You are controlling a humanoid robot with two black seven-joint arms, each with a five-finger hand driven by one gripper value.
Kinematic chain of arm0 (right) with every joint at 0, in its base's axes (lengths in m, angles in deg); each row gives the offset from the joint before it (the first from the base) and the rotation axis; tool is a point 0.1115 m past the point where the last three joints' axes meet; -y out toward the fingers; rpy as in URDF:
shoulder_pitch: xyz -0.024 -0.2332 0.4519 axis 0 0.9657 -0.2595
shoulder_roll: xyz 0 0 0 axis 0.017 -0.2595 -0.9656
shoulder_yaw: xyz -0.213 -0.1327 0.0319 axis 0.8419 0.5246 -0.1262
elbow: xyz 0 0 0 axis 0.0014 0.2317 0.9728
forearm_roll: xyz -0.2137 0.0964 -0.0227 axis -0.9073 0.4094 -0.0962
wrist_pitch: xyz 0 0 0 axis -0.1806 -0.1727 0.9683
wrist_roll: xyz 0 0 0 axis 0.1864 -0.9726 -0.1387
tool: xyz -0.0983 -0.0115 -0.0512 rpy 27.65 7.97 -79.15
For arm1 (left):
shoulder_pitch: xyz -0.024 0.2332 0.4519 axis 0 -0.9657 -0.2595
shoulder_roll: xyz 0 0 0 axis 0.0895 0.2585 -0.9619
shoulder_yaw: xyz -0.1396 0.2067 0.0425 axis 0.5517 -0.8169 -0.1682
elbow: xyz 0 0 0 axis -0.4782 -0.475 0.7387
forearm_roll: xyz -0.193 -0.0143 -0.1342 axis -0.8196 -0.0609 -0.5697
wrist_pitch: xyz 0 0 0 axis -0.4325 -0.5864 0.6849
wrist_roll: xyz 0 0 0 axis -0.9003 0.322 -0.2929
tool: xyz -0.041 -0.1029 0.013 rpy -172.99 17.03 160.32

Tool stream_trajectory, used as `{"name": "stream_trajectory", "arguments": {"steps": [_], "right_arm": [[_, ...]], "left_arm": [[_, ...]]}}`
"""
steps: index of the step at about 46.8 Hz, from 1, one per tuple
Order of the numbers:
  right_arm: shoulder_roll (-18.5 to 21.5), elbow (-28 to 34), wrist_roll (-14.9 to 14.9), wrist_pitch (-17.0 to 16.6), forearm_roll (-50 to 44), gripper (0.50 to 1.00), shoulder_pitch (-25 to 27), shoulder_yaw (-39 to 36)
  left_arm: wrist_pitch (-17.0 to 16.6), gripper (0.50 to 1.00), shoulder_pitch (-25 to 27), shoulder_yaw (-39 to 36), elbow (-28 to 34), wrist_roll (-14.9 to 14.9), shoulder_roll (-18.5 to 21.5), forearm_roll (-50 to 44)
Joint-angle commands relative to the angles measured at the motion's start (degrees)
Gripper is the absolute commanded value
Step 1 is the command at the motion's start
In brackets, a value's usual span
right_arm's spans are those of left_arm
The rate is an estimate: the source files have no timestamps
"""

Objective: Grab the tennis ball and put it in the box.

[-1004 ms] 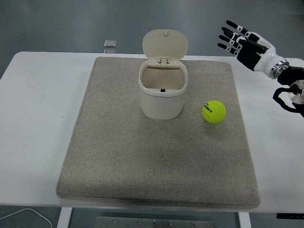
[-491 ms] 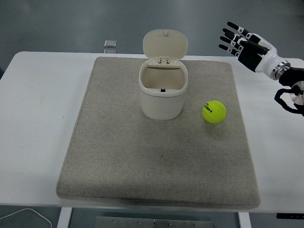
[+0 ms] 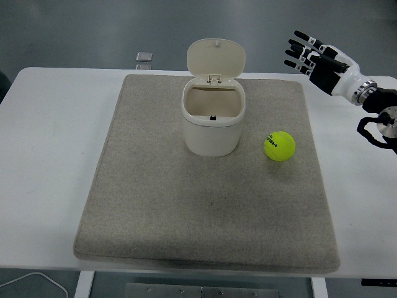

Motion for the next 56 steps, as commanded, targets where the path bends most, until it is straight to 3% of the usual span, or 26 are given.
{"name": "stream_trajectory", "arguments": {"steps": [1, 56], "right_arm": [[0.09, 0.02, 0.08, 0.00, -0.49, 0.928, -0.10, 0.00], [-0.70, -1.29, 0.43, 0.00, -17.28, 0.928, -2.30, 0.53]], "left_arm": [[0.01, 0.996, 0.00, 0.00, 0.00, 0.01, 0.00, 0.00], [0.01, 0.996, 0.00, 0.00, 0.00, 0.01, 0.00, 0.00]]}}
